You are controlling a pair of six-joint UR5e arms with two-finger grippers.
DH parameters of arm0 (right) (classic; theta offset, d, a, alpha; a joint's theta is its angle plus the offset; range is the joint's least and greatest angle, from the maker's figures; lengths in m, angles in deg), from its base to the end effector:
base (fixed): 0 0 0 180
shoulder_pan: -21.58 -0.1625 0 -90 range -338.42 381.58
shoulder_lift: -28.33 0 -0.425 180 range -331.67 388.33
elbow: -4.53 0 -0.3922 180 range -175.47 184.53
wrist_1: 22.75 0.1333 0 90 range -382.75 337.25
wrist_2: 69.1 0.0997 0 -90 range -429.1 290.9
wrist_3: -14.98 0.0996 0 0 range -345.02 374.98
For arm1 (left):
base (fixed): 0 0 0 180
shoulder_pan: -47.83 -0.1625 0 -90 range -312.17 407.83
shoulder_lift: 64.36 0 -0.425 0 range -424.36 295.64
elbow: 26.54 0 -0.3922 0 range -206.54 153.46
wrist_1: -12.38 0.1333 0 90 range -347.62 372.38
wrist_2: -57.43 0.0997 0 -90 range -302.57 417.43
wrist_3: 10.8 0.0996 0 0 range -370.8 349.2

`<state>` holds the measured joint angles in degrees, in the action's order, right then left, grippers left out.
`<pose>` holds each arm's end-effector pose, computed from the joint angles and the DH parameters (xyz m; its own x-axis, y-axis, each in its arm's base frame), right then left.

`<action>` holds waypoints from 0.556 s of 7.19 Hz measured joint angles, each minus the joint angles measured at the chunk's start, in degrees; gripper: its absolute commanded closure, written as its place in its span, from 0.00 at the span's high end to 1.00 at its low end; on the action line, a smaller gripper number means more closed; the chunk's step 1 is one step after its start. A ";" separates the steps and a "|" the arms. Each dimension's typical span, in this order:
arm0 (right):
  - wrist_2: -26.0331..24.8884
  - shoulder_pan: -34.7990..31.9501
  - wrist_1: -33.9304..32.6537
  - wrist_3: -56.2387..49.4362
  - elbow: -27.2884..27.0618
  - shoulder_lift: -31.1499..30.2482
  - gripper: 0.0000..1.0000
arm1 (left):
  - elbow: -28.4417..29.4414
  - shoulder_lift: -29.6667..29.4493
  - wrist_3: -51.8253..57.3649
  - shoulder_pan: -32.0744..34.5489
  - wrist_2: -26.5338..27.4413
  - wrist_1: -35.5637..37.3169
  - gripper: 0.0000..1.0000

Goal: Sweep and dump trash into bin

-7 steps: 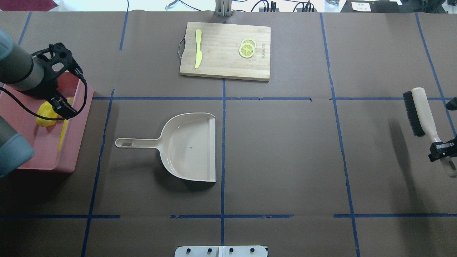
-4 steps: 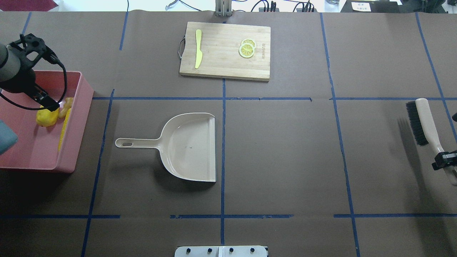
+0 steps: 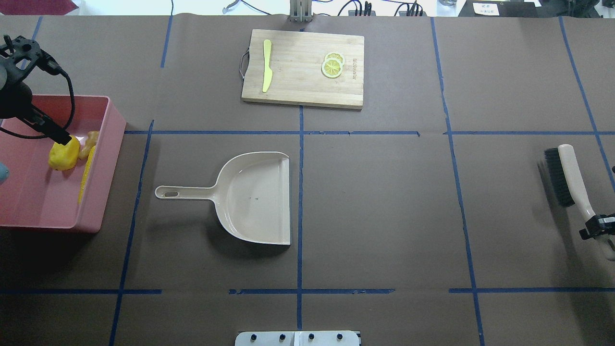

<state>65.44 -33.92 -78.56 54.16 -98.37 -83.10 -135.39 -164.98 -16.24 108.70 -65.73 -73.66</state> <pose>-0.1478 -0.3270 0.6371 0.6445 -0.0377 0.7637 0.1333 0.9890 -0.0637 0.1968 -0.5150 0.4196 0.6555 0.5358 -0.5323 -0.3789 0.8429 0.3819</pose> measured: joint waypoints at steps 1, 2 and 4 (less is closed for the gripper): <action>-0.35 1.10 -0.07 0.01 0.04 -0.18 0.16 | 0.17 -0.09 -0.05 -0.04 -0.04 -0.02 1.00; -0.51 1.85 -0.13 0.02 0.06 -0.26 0.22 | 0.46 -0.23 -0.14 -0.08 -0.05 -0.14 1.00; -0.53 2.27 -0.27 0.04 0.10 -0.33 1.00 | 0.78 -0.41 -0.27 -0.13 -0.12 -0.42 1.00</action>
<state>64.91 -31.65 -78.84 54.20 -98.27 -83.43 -134.61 -165.39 -16.52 108.57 -65.84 -74.08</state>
